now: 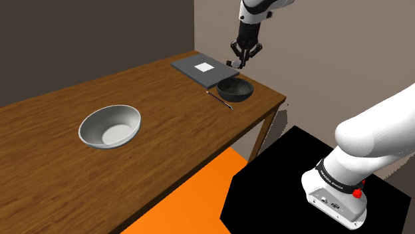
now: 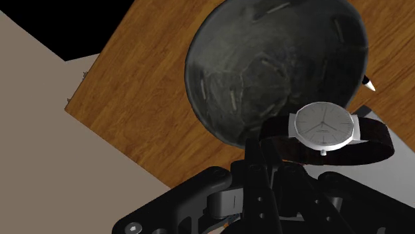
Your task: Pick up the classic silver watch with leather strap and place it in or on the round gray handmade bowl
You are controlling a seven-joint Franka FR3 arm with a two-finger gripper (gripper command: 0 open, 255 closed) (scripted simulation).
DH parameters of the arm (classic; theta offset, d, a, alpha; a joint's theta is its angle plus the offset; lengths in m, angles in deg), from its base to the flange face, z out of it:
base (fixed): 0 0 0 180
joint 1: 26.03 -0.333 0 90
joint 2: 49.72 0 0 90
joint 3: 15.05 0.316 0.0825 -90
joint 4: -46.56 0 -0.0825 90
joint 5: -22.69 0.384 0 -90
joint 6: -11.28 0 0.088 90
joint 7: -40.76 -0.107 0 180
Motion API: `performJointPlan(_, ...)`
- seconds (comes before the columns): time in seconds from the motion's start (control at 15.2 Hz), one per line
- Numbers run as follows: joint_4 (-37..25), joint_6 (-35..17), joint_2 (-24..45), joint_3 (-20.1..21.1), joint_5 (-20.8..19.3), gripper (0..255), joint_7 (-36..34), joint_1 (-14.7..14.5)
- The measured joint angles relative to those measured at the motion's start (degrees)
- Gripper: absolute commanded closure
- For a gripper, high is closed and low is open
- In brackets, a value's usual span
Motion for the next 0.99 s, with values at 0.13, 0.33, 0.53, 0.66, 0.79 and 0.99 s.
performJointPlan(0.13, 1.15, -1.42, 0.29, 0.1, -0.1, 255, -0.14, -0.02)
performJointPlan(0.33, 2.86, -3.69, 0.92, 0.24, -0.35, 255, -0.37, -0.02)
performJointPlan(0.53, 4.52, -6.07, 1.72, 0.47, -0.7, 255, -0.81, -0.05)
performJointPlan(0.66, 5.44, -7.67, 2.47, 0.67, -1.03, 255, -1.23, -0.09)
performJointPlan(0.79, 6.36, -8.92, 2.83, 0.71, -1.21, 255, -1.34, -0.06)
performJointPlan(0.99, 6.54, -9.33, 3.06, 0.71, -1.32, 255, -1.38, -0.03)
